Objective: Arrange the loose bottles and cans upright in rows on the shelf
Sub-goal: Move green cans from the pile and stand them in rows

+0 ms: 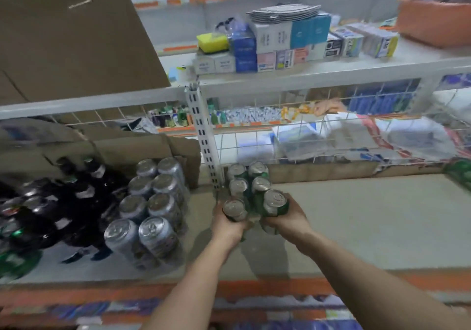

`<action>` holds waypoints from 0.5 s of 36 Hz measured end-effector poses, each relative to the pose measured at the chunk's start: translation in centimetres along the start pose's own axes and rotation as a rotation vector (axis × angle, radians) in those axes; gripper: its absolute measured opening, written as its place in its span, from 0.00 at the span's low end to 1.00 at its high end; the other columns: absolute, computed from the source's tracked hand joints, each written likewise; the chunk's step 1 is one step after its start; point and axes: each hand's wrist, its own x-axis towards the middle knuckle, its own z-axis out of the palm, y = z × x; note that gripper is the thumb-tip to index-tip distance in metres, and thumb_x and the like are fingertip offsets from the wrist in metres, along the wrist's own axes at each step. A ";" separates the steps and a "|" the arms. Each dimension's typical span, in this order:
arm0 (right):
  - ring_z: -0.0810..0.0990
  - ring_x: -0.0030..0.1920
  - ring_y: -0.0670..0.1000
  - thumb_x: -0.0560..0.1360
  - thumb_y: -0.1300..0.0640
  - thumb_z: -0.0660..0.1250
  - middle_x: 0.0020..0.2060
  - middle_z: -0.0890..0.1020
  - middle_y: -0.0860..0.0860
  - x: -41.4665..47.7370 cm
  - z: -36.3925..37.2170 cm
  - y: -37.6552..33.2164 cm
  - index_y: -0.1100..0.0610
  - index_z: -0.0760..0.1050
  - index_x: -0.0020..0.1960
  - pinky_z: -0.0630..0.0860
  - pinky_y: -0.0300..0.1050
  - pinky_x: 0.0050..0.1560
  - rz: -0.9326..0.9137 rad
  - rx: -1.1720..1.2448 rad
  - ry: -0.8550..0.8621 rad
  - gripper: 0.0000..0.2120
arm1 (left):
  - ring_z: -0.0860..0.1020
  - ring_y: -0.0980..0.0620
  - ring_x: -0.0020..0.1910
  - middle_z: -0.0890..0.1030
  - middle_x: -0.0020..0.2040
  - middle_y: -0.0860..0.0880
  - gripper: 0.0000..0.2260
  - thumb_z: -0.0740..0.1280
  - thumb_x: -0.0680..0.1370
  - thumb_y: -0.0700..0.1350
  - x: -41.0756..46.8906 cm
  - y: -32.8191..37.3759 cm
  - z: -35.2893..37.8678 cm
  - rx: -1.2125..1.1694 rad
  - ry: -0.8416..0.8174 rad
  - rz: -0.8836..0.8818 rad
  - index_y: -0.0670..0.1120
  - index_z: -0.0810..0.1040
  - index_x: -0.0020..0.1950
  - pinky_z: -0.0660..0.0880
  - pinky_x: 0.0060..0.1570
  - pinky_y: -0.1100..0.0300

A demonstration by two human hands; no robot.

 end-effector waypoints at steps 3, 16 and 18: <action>0.86 0.47 0.50 0.53 0.56 0.78 0.48 0.86 0.48 0.5 0.1 0.9 0.47 0.76 0.57 0.81 0.43 0.37 0.017 -0.005 0.022 0.33 | 0.84 0.51 0.43 0.86 0.46 0.50 0.29 0.78 0.53 0.48 0.7 -1.0 0.4 -0.001 -0.007 0.042 0.45 0.81 0.53 0.78 0.33 0.65; 0.87 0.42 0.48 0.53 0.56 0.80 0.41 0.88 0.48 3.6 2.0 3.8 0.55 0.82 0.49 0.83 0.45 0.38 -0.039 -0.148 -0.007 0.24 | 0.81 0.49 0.53 0.81 0.56 0.48 0.40 0.86 0.58 0.42 2.0 -1.7 -0.1 0.006 -0.093 -0.030 0.47 0.72 0.65 0.76 0.35 0.74; 0.85 0.38 0.46 0.57 0.63 0.78 0.37 0.87 0.48 3.4 2.2 3.5 0.55 0.84 0.43 0.79 0.40 0.34 -0.070 -0.141 -0.014 0.15 | 0.80 0.48 0.54 0.81 0.58 0.48 0.42 0.86 0.58 0.45 2.0 -1.6 -0.6 0.050 -0.140 -0.032 0.47 0.69 0.68 0.76 0.35 0.74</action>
